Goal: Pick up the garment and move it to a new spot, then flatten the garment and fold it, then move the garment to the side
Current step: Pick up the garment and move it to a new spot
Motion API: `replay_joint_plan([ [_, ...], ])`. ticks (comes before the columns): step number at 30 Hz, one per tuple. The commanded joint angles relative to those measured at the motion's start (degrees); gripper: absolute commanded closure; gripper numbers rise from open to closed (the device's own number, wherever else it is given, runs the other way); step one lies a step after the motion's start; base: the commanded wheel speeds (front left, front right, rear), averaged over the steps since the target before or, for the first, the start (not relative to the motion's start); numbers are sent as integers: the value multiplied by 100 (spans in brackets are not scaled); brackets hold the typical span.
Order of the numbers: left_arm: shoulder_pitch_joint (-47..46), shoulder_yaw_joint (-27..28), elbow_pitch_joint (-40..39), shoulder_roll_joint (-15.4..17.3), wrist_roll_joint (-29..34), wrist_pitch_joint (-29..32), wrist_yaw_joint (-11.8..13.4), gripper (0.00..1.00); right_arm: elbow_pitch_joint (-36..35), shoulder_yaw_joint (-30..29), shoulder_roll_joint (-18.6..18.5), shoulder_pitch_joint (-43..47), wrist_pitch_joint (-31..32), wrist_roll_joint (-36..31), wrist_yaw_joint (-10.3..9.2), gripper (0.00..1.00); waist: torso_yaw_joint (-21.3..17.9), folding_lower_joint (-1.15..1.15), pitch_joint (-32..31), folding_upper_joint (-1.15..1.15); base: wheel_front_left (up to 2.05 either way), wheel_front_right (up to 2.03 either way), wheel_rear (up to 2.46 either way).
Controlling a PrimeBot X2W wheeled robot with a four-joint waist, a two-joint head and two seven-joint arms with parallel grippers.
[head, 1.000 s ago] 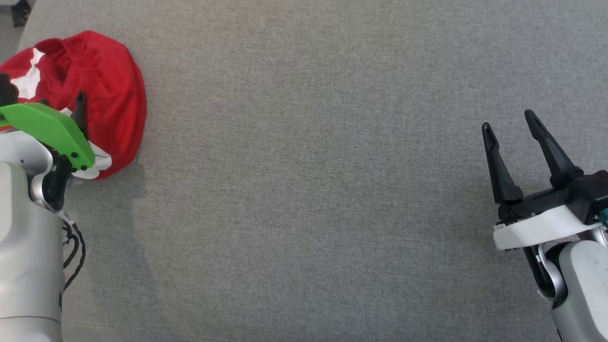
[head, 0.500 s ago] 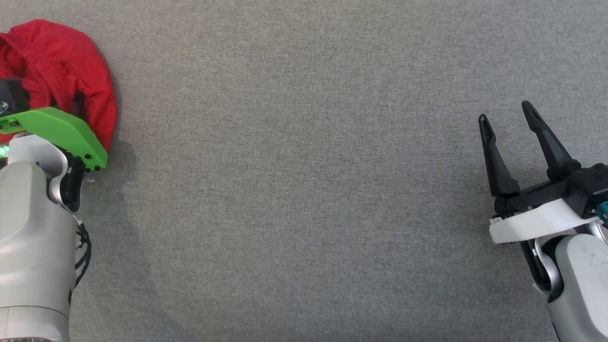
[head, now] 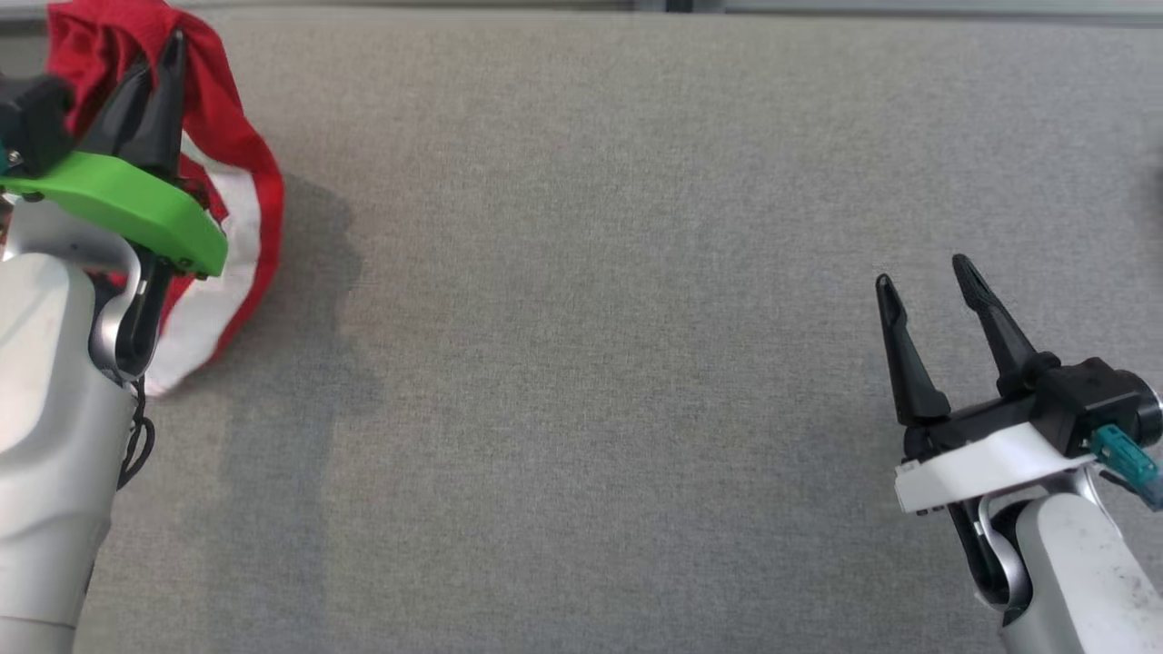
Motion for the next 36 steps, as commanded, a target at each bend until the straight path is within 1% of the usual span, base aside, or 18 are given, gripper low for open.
replay_joint_plan([
  [1, 147, -55, -226, 123, -74, 3, -13, 100, 29, 7, 54, 115, -16, 47, -9, 0, -348, 0, -603, 0, 0, 0, 0],
  [5, 246, -218, -1041, 376, -186, 214, -14, 100, 54, -1, 220, 265, -16, 75, -9, 0, -765, 0, -930, 0, 0, 0, 0],
  [8, 308, -293, -1731, 432, -262, 440, -8, 100, 56, -47, 337, 335, -16, 123, -9, 0, -1123, 0, -1071, 0, 0, 0, 0],
  [11, 308, -349, -2325, 420, -314, 686, 51, 100, 60, -60, 428, 415, -16, 134, -9, 0, -1463, 0, -1134, 0, 0, 0, 0],
  [14, 244, -444, -2817, 314, -408, 977, 104, 100, 37, -109, 534, 432, -16, 154, -9, 0, -1810, 0, -1128, 0, 0, 0, 0],
  [17, 129, -578, -3081, 279, -390, 1225, 136, 100, 41, -111, 606, 455, -16, 152, -9, 0, -2110, 0, -1106, 0, 0, 0, 0],
  [20, 112, -778, -3163, 173, -382, 1461, 147, 100, 23, -142, 674, 444, -16, 160, -9, 0, -2373, 0, -1042, 0, 0, 0, 0],
  [25, 470, -1105, -2900, -29, -407, 1616, 210, 100, -13, -188, 731, 399, -16, 177, -9, 0, -2623, 0, -846, 0, 0, 0, 0],
  [29, 916, -1435, -2258, -305, -427, 1724, 368, 100, -50, -187, 784, 370, -16, 154, -9, 0, -2686, 0, -599, 0, 0, 0, 0],
  [31, 1065, -1696, -1779, -420, -269, 1811, 428, 100, -61, -165, 804, 295, -16, 164, -9, 0, -2698, 0, -454, 0, 0, 0, 0],
  [34, 1106, -2305, -1042, -468, 281, 1958, 381, 100, -66, -94, 841, 183, -16, 174, -9, 0, -2742, 0, -280, 0, 0, 0, 0],
  [36, 1122, -2575, -589, -633, 467, 1965, 361, 100, -70, -74, 854, 137, -16, 172, -9, 0, -2758, 0, -218, 0, 0, 0, 0],
])
